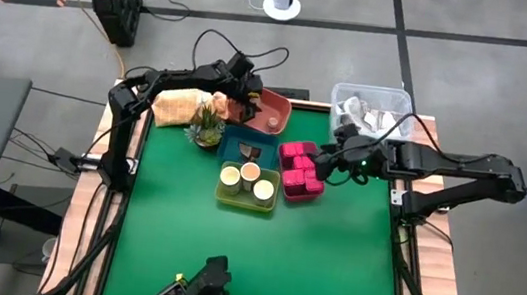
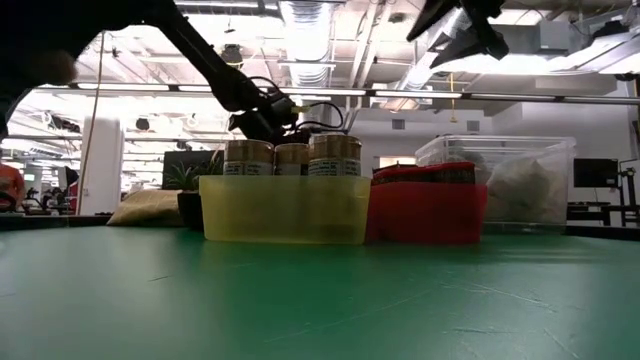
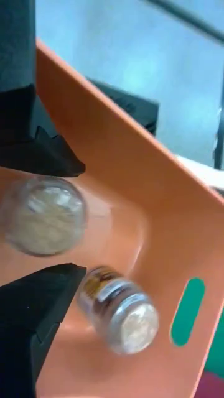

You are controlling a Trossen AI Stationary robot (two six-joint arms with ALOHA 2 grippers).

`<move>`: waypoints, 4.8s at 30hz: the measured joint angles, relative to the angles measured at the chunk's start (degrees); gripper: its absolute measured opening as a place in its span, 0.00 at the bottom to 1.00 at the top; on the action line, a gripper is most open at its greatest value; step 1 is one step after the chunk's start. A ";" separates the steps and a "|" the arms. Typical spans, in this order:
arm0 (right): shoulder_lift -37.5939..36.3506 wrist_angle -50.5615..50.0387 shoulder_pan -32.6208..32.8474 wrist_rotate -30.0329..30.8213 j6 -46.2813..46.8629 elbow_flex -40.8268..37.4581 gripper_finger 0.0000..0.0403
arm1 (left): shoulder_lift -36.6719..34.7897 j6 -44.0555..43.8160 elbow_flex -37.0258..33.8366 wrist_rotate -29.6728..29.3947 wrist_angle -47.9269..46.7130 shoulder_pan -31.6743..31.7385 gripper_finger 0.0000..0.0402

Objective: Sort spices by type
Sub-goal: Put the right brown seasoning bottle into the orange bin, then return to Home Position

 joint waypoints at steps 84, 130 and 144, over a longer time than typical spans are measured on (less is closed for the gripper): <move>-59.70 29.55 -11.21 -12.36 -6.25 -47.86 0.70 | -71.32 -45.37 -43.60 -24.59 3.14 -26.47 0.56; -64.84 57.98 -3.82 -2.33 -1.29 -63.54 0.70 | -86.14 -61.88 -82.00 -33.98 29.59 -41.12 0.38; -64.84 47.83 -3.84 -2.36 -1.46 -63.56 0.70 | -86.07 -54.72 -81.99 -37.70 28.69 -41.07 0.38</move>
